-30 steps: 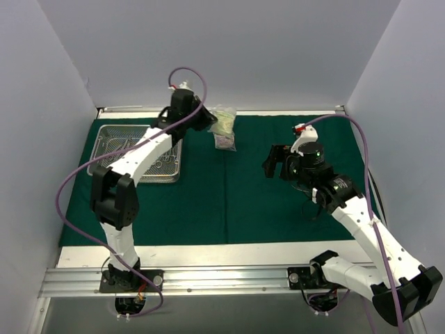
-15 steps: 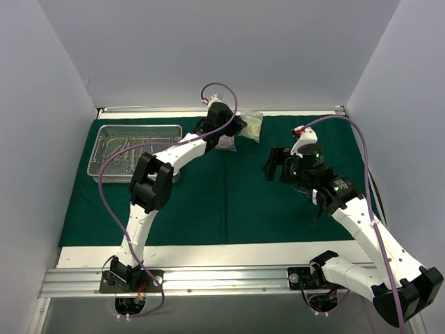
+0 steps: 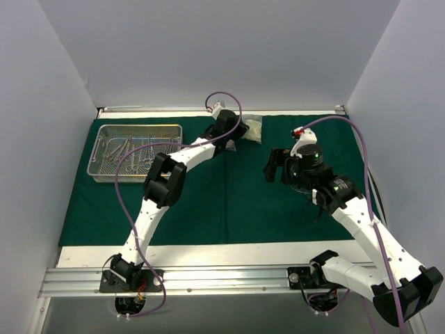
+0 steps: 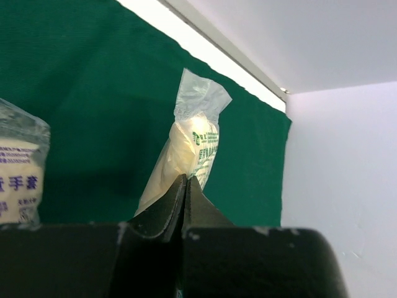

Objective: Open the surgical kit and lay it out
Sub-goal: Place the medical item in the surgical kit.

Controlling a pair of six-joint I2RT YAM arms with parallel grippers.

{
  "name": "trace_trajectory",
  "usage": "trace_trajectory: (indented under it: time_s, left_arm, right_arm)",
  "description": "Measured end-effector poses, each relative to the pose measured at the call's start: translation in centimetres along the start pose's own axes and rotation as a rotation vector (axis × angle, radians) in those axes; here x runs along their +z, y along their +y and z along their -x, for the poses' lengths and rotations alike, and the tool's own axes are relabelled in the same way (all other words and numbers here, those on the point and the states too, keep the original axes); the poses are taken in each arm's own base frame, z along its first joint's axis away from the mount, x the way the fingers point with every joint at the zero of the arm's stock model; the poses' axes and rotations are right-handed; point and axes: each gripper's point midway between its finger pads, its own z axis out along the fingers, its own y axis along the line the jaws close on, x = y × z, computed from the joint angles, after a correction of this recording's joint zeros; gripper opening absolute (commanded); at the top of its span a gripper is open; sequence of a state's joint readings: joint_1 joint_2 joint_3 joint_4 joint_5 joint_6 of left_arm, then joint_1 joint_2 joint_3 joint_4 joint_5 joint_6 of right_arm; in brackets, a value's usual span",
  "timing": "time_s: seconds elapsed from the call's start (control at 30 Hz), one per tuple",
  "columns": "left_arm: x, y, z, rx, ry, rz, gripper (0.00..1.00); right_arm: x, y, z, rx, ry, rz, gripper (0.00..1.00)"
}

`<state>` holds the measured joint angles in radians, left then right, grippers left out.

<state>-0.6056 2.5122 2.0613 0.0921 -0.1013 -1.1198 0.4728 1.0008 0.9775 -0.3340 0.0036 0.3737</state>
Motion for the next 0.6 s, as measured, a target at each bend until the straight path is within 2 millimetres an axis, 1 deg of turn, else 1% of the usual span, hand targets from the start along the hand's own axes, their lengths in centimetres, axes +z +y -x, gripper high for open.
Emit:
trace_trajectory:
  time_s: [0.1, 0.2, 0.6]
  left_arm:
    - [0.8, 1.1, -0.5, -0.004, 0.000, 0.017, 0.02]
    - [1.2, 1.6, -0.8, -0.019, -0.001, 0.024, 0.02]
    - [1.2, 1.9, -1.4, -0.049, 0.008, 0.040, 0.03]
  right_arm:
    - [0.0, -0.1, -0.2, -0.002, 0.007, -0.004, 0.85]
    - [0.0, -0.3, -0.5, -0.005, 0.016, -0.012, 0.85]
    - [0.0, -0.5, -0.7, -0.010, 0.023, -0.018, 0.85]
